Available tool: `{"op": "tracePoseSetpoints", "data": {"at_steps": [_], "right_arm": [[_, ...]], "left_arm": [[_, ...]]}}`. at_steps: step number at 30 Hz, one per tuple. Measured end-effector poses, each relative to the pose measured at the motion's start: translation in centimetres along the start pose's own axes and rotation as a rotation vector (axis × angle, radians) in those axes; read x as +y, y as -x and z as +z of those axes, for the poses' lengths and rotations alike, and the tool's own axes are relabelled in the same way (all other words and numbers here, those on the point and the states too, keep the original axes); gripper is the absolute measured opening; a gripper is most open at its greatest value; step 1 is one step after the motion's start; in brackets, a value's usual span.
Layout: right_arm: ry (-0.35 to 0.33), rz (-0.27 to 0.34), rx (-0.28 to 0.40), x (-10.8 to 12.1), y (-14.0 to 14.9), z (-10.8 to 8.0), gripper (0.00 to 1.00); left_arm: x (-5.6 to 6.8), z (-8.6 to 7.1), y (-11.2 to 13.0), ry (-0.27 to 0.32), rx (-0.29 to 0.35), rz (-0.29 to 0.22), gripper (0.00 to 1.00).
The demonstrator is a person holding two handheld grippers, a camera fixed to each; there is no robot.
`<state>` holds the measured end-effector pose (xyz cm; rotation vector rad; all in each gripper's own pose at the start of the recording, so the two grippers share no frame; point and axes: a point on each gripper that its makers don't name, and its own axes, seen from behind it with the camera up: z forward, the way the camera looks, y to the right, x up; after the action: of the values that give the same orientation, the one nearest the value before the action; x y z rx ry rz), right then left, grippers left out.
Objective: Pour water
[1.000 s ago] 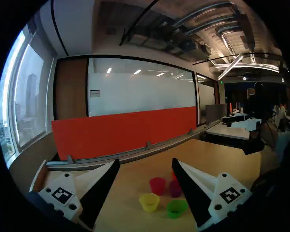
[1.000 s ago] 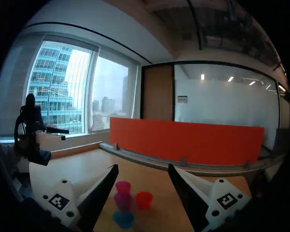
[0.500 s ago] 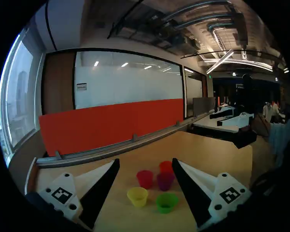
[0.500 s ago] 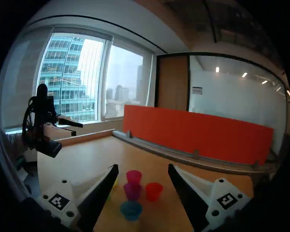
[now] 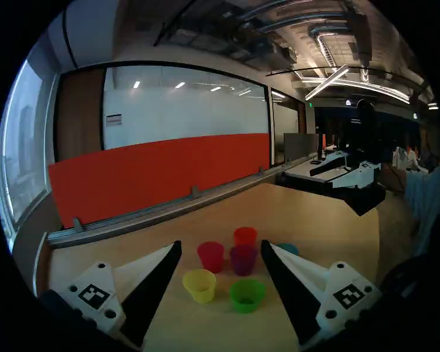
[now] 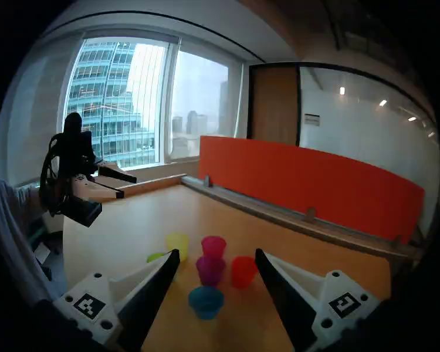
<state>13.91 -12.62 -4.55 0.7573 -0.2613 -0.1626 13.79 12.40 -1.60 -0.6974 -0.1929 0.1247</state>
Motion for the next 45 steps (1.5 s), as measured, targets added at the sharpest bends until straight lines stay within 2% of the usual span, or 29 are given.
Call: {"op": "tracePoseSetpoints", "data": {"at_steps": [14, 26, 45], "right_arm": [[-0.034, 0.005, -0.091, -0.5, 4.6, 1.5, 1.00], [-0.052, 0.021, -0.147, -1.0, 8.6, 3.0, 1.00], [-0.073, 0.003, -0.235, -1.7, 13.7, 4.1, 1.00]], "left_arm": [[1.0, 1.9, 5.2, 0.051, -0.089, -0.013, 1.00], [2.2, 3.1, 9.5, 0.085, -0.154, -0.003, 1.00], [4.0, 3.9, 14.6, 0.128, -0.252, 0.011, 1.00]]}}
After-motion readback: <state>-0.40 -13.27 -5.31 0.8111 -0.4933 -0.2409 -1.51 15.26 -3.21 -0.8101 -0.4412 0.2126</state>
